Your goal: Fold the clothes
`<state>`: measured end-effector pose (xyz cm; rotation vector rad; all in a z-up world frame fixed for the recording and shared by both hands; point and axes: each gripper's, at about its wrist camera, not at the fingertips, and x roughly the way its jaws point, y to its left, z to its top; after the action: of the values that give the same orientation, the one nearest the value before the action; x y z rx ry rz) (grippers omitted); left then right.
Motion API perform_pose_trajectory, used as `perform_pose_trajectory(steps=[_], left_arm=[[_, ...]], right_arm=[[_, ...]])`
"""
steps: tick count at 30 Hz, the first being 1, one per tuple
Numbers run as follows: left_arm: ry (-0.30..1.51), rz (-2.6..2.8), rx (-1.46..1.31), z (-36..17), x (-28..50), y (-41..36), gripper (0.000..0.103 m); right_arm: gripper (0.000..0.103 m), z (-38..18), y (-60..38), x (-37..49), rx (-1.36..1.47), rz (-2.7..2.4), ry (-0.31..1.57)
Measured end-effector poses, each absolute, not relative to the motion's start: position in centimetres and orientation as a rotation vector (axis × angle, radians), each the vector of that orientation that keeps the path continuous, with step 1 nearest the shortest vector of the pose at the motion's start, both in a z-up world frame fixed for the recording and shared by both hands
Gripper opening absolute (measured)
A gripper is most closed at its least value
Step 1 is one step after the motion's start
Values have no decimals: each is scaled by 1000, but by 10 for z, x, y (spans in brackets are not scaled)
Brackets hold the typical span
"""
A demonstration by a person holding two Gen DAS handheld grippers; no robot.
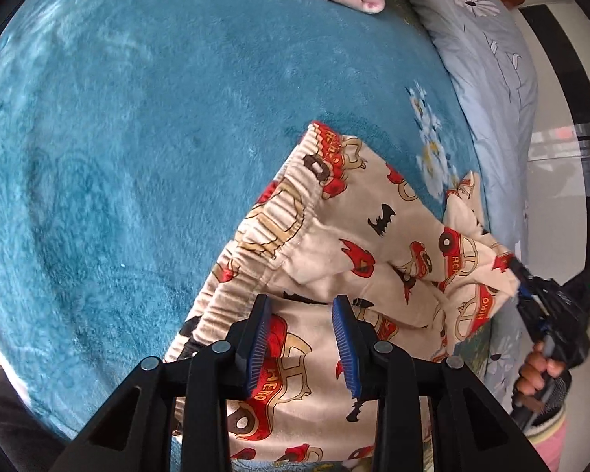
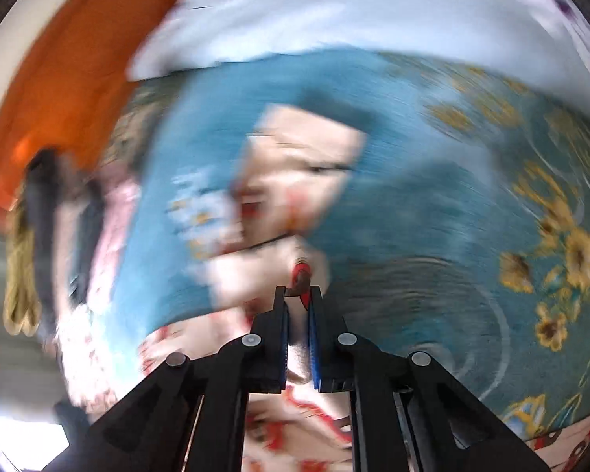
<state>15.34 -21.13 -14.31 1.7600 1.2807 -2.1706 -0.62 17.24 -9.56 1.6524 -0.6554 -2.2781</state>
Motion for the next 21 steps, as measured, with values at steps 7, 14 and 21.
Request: perform_pose_trajectory(steps=[7,14,21], left_arm=[[1331,-2167,1736,-141,160,-219,36],[1351,-2157,1746,-144,163,-221,36],[1394,-2147,1749,-146,163,-224,36]], right_arm=[[9,-104,49,31,1626,-1989,-386],[35,-116,43,37,1634,-1824,-421],[44,-108,148,-19,1635,-2202,-569]])
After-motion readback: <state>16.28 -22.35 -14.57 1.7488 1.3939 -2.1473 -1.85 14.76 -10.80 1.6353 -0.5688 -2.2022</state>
